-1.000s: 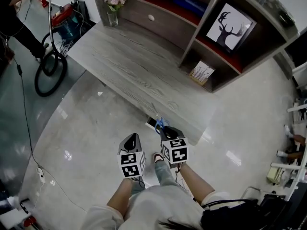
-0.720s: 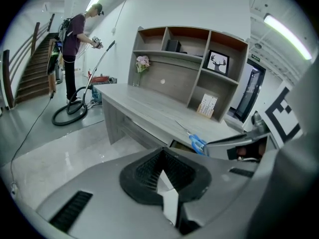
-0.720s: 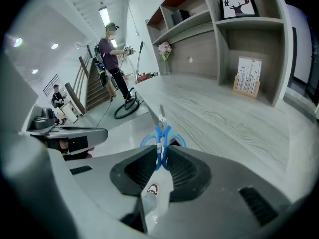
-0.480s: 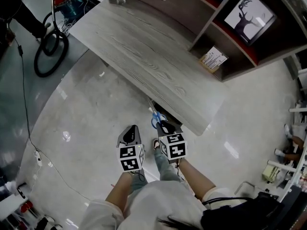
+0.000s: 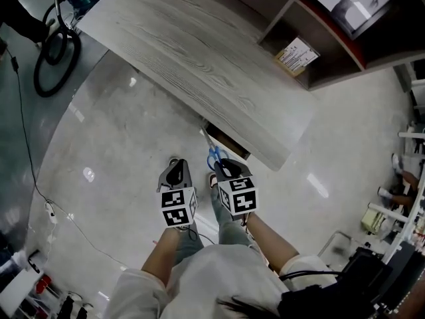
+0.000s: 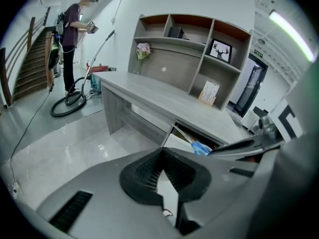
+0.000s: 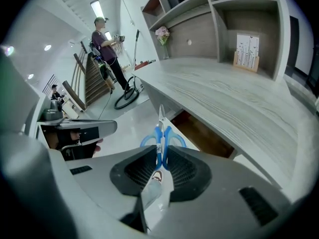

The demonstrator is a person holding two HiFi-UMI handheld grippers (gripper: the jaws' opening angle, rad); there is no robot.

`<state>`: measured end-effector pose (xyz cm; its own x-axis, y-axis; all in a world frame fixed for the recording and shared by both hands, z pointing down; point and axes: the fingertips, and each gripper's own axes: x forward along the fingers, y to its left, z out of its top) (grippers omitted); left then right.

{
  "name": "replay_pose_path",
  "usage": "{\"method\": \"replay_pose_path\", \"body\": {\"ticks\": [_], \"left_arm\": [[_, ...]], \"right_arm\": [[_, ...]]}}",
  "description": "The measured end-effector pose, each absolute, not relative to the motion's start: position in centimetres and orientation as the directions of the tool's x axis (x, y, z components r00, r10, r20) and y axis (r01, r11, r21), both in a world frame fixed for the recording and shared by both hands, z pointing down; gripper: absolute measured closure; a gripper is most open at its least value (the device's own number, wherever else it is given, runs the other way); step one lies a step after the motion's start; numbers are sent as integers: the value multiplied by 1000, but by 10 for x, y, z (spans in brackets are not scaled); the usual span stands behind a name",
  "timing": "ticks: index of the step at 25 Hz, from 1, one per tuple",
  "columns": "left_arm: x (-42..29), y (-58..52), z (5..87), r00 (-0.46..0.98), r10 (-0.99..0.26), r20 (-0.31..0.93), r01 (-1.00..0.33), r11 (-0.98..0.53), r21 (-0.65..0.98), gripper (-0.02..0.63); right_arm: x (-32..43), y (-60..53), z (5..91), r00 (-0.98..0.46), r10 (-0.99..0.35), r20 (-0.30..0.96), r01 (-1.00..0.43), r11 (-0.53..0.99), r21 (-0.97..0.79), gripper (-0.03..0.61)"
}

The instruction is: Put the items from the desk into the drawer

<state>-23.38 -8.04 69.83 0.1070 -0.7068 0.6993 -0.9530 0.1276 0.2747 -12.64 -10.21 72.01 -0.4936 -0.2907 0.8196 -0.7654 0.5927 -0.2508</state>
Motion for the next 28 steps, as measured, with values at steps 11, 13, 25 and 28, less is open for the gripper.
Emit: {"method": "replay_pose_path", "body": {"ticks": [11,13,25,28], "left_arm": [[-207,-100,704,185,-697,693,-960,25,280,617],[-206,-103,705,192,-693,695,-960,13,278,617],[-198,-111,713,217,-677,704,-960,-16,280,617],[-198,-112,715,220,-674,705,-960,-22,279,617]], "right_arm": [[-101,-102,730,-433,-303,849,-823,518,-235,514],[-98,-104,730,-428,-302,852,-828,508,-236,515],[-87,-118,739,-404,-311,860,-867,429,-252,514],[-86,-123,742,-401,-316,860,-876,406,-260,514]]}}
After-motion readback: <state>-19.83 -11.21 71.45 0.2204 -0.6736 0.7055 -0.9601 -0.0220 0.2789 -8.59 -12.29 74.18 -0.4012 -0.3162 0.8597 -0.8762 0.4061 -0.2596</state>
